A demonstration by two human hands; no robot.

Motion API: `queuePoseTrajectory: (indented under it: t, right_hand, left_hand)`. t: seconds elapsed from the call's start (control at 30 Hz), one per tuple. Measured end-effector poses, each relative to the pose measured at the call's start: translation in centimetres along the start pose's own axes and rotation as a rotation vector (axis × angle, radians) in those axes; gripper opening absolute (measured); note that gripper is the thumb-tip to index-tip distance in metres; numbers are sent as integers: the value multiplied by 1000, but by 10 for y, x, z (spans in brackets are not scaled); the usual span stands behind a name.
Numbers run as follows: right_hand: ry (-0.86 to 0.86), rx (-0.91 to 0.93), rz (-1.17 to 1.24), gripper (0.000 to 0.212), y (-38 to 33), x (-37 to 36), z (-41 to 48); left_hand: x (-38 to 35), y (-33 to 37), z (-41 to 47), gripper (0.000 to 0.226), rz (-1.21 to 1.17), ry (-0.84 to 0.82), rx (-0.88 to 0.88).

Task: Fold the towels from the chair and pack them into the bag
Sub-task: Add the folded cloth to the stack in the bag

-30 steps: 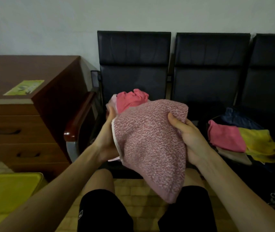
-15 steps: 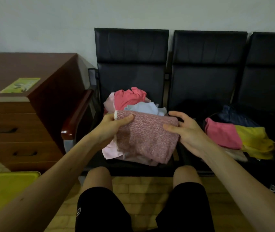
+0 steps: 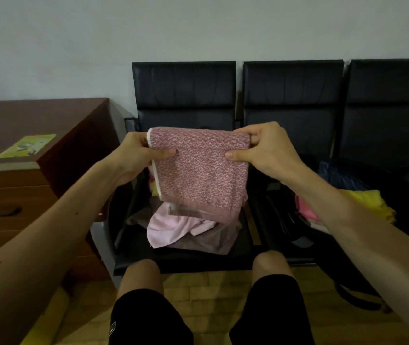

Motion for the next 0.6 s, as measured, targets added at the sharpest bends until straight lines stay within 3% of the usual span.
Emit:
queuePoseTrajectory:
  t: [0.23, 0.33, 0.5, 0.6]
  right_hand:
    - [101, 21, -188, 40, -10, 12, -1]
    - [113, 21, -186, 35, -7, 15, -2]
    - [99, -22, -115, 33, 4, 20, -5]
    - [16, -105, 108, 28, 16, 18, -8]
  left_hand:
    - [4, 18, -5, 45, 38, 121, -54]
    - [4, 29, -8, 32, 57, 178, -130]
    - [-4, 52, -24, 22, 100, 177, -336]
    - [-11, 57, -31, 19, 88, 135, -361]
Point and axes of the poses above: each hand's wrist, its own z-axis towards the middle knuckle, its own x-axis out of the back of the hand, y = z × x, the point moved 8 cm from there along z, towards the middle knuckle, and after that the axes turned 6 degrees about z, right-handed, at the moved point
